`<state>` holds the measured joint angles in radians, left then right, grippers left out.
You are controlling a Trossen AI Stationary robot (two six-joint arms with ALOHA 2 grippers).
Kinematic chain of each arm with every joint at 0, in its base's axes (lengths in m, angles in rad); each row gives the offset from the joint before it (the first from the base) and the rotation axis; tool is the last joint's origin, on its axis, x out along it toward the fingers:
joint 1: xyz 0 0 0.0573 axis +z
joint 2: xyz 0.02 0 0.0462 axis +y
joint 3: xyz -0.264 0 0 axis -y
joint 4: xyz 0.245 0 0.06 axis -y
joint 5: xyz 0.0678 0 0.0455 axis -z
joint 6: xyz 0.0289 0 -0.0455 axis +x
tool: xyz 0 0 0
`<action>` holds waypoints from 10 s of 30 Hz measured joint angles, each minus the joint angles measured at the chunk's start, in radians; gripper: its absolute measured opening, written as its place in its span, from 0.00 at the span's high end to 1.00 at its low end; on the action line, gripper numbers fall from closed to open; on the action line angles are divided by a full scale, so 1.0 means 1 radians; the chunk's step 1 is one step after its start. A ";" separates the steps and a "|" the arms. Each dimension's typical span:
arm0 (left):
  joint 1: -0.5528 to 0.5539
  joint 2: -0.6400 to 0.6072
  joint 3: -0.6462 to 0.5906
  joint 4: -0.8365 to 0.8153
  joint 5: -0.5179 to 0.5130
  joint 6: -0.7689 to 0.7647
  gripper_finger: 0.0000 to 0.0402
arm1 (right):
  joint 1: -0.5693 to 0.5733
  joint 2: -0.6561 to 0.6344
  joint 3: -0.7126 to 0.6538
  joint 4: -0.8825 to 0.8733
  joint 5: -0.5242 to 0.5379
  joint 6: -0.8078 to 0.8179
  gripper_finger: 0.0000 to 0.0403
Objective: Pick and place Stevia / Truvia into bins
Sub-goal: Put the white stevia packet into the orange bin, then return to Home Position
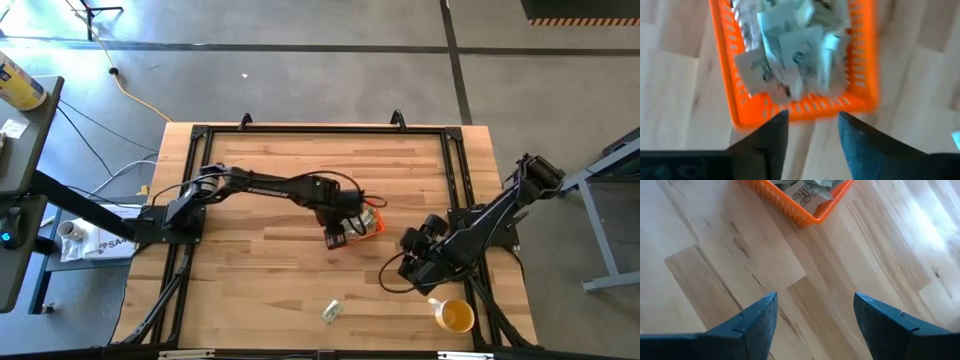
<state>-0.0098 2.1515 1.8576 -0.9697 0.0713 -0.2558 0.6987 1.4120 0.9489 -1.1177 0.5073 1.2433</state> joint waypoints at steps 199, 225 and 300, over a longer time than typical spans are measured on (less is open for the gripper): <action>-0.070 -1.684 -1.510 0.994 -0.062 -0.250 0.46 | -0.685 -1.407 -0.616 0.778 -0.491 -0.750 0.37; -0.069 -2.145 -1.800 0.866 0.002 -0.223 0.46 | -0.685 -1.407 -0.923 1.424 -0.422 -0.766 0.37; -0.069 -2.139 -1.803 0.859 -0.064 -0.168 0.46 | -0.686 -1.381 -0.934 1.166 -0.245 -0.773 0.37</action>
<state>-0.0788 0.0124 0.0544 -0.1108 0.0074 -0.4240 0.0128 0.0315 0.0147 0.0483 0.2623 0.4706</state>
